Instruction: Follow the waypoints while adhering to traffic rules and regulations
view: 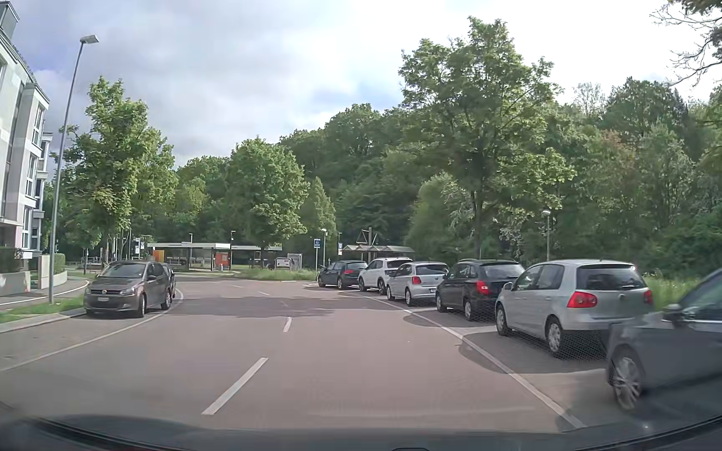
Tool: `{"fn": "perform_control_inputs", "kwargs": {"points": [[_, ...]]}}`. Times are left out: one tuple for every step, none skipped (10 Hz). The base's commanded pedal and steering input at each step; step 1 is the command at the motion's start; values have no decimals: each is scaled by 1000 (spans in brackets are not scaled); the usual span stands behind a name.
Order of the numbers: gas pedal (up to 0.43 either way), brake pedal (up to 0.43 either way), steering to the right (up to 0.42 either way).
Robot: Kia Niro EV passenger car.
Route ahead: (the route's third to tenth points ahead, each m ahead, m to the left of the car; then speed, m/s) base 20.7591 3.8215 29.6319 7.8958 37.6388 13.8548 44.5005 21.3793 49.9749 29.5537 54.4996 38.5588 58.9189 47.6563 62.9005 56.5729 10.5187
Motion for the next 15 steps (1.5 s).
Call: {"fn": "perform_control_inputs", "kwargs": {"points": [[110,0,-21],[110,0,-24],[110,0,-24],[98,0,-27],[98,0,-32],[98,0,-39],[87,0,-46],[79,0,-52],[67,0,-57],[47,0,-63],[47,0,-70],[28,0,-80],[0,0,-88],[0,0,-92],[0,0,-92]]}}
